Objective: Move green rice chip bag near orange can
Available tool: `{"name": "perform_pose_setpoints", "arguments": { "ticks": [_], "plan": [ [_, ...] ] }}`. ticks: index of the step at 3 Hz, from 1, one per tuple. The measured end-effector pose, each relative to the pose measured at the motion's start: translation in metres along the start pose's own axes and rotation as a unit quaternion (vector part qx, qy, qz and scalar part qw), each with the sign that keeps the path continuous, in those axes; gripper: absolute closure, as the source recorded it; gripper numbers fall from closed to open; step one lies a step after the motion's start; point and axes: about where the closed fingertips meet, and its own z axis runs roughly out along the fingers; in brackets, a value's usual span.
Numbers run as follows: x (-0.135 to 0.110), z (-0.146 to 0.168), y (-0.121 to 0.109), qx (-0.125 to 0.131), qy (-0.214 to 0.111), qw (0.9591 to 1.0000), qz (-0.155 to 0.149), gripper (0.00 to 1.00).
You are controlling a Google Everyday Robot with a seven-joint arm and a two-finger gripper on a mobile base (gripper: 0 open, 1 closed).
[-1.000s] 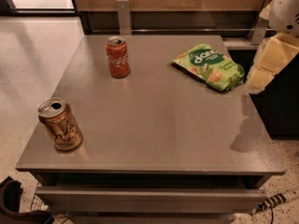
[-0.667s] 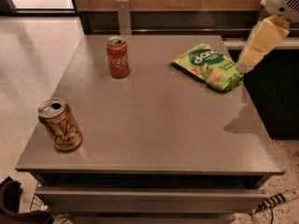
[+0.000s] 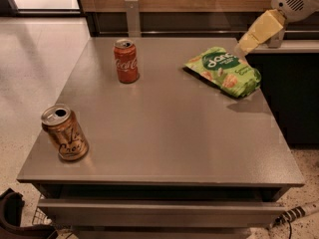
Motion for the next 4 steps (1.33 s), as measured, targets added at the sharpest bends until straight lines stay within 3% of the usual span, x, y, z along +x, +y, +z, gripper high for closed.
{"name": "perform_pose_setpoints", "arguments": {
  "ticks": [1,2,4],
  "plan": [
    [0.000,0.029,-0.008,-0.008,-0.034,0.9990,0.028,0.00],
    [0.000,0.029,-0.008,-0.008,-0.034,0.9990,0.028,0.00],
    [0.014,0.095,-0.040,-0.023,-0.032,0.9944,0.098,0.00]
  ]
}}
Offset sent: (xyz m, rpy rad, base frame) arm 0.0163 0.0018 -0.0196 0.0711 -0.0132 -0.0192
